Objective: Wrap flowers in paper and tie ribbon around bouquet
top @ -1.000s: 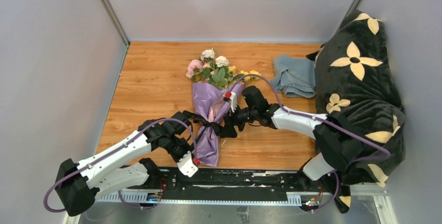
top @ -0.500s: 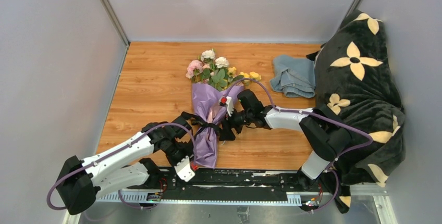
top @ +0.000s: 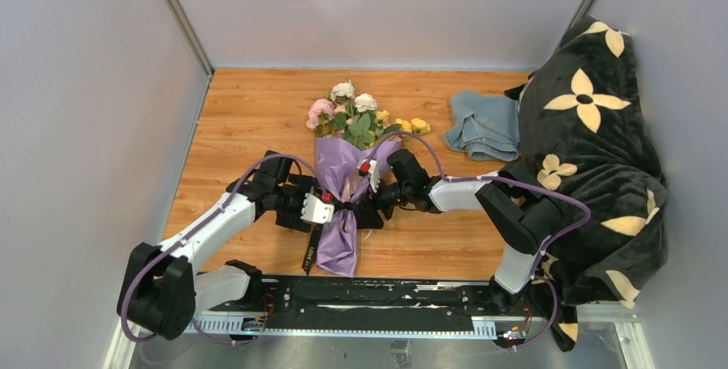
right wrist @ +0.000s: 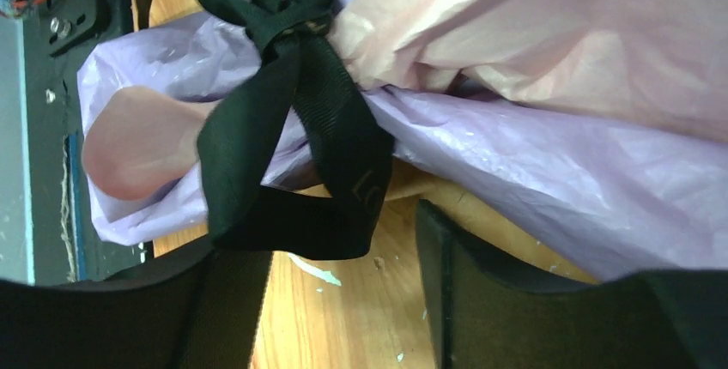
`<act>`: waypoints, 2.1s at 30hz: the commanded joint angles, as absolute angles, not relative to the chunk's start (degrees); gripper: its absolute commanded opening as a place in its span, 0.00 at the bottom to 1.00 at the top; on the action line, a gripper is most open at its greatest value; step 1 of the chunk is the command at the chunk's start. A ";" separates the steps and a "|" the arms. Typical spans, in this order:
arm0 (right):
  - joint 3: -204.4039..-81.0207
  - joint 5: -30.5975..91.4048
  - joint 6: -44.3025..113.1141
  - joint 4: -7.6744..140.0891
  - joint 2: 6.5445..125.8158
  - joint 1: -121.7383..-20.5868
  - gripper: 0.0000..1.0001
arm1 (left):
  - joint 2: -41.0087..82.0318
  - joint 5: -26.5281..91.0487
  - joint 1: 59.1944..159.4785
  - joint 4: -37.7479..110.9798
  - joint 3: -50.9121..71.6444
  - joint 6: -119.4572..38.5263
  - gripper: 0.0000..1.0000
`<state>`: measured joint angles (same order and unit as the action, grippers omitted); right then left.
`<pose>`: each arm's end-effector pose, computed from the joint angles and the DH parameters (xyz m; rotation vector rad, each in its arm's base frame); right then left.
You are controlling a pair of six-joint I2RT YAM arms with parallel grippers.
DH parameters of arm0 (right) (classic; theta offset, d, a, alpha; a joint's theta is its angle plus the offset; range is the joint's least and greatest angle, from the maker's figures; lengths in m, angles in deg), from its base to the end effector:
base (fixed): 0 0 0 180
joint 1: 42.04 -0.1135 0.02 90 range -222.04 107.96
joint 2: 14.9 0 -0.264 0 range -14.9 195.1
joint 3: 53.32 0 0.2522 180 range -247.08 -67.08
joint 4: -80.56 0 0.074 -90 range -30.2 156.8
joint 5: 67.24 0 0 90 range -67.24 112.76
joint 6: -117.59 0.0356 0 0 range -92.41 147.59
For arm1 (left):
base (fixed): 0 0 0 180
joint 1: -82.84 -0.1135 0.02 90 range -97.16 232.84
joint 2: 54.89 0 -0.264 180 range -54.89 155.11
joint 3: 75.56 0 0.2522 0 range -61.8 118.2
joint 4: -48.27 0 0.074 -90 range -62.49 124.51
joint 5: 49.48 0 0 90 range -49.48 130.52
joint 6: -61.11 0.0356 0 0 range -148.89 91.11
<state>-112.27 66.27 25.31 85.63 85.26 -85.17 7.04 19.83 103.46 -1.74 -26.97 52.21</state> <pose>0.2291 0.2482 0.1483 -1.2729 1.8755 1.2246 0.1727 -0.0784 0.1924 2.0567 1.5310 -0.0984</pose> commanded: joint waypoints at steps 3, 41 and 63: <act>-111.63 65.51 24.25 88.38 86.47 -85.91 0.38 | 11.87 18.41 103.05 15.98 -29.53 53.54 0.93; -107.80 58.69 21.20 62.01 81.59 -84.61 0.15 | 12.58 14.60 86.12 21.31 -36.50 68.52 0.00; -118.75 31.05 40.50 68.47 76.95 -83.08 0.41 | 3.32 30.77 86.61 -14.88 -14.92 4.73 0.95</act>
